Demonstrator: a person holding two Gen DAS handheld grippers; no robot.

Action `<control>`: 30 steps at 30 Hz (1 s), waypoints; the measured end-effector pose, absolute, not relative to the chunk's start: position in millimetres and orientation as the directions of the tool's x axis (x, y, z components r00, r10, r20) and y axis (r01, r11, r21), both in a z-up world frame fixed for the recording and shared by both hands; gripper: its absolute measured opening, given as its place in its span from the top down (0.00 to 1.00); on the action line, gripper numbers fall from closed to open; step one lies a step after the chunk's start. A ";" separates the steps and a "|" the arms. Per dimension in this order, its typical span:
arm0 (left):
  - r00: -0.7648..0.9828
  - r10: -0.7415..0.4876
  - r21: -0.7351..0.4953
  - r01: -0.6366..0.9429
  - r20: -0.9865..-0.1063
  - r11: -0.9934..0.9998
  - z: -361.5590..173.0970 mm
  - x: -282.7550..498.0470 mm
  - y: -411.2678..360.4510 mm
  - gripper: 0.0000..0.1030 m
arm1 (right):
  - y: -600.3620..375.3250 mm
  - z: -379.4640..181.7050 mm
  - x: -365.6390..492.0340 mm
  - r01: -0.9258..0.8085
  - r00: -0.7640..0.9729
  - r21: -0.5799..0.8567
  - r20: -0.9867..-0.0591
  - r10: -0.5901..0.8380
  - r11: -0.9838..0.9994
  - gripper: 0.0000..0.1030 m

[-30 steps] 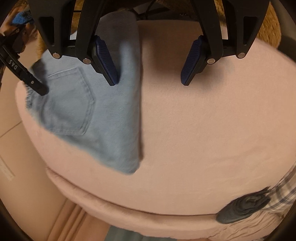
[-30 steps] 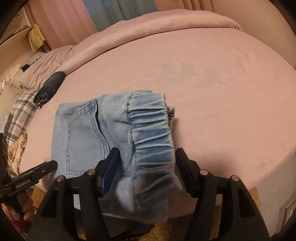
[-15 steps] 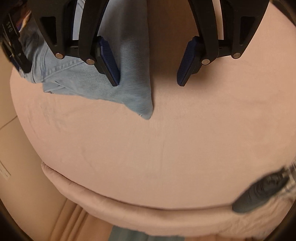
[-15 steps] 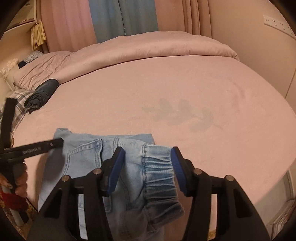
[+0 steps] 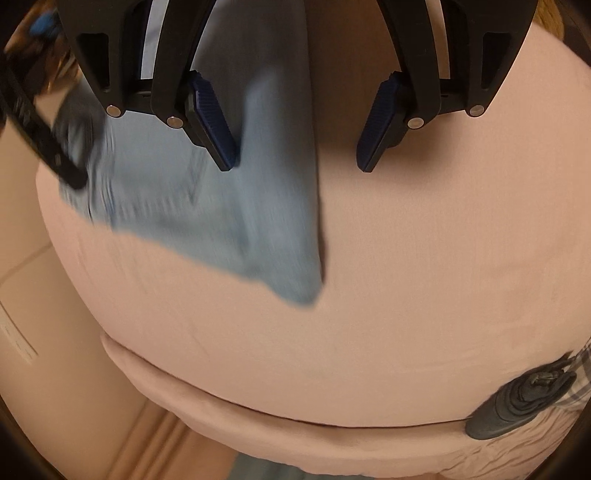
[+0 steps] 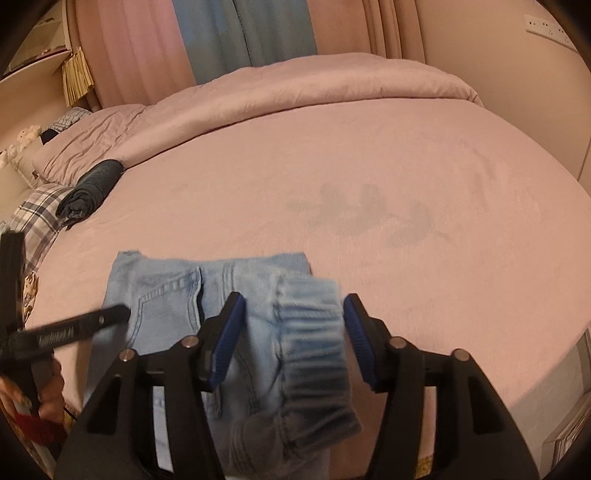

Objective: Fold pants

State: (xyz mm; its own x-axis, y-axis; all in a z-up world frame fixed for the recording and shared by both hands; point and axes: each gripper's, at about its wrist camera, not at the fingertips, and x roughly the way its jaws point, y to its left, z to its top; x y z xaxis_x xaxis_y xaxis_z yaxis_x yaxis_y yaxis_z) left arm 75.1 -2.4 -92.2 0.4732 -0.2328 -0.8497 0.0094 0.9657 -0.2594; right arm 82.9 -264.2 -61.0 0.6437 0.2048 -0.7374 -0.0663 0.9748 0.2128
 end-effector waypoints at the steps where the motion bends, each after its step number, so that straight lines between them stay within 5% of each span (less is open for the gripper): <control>1: 0.479 -0.221 -0.242 0.017 -0.850 0.970 -92.6 63.9 -5.4 0.32 | -264.3 -62.4 81.6 -0.069 0.636 0.221 -0.742 0.213 0.973 0.43; 12: 0.459 -0.244 -0.266 0.018 -0.854 0.964 -91.7 -7.9 -4.3 0.31 | -265.2 -88.5 65.7 -0.077 0.546 0.265 -0.796 0.263 0.961 0.33; 16: 0.450 -0.286 -0.306 0.029 -0.846 0.952 -88.6 -21.3 7.7 0.31 | -267.5 -91.3 62.4 -0.063 0.530 0.254 -0.811 0.248 0.965 0.18; 30: 0.472 -0.345 -0.387 0.009 -0.811 0.922 -81.6 11.7 25.9 0.31 | -305.2 -90.9 50.2 -0.080 0.501 0.455 -0.751 0.430 0.887 0.17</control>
State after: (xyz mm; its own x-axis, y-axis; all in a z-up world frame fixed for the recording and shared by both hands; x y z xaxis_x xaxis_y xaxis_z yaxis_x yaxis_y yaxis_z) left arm 11.7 25.9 -81.6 0.4718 -0.3455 -0.8112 0.0091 0.9219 -0.3874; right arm 50.2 -305.2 -90.9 0.5007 0.4302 -0.7511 -0.0796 0.8870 0.4549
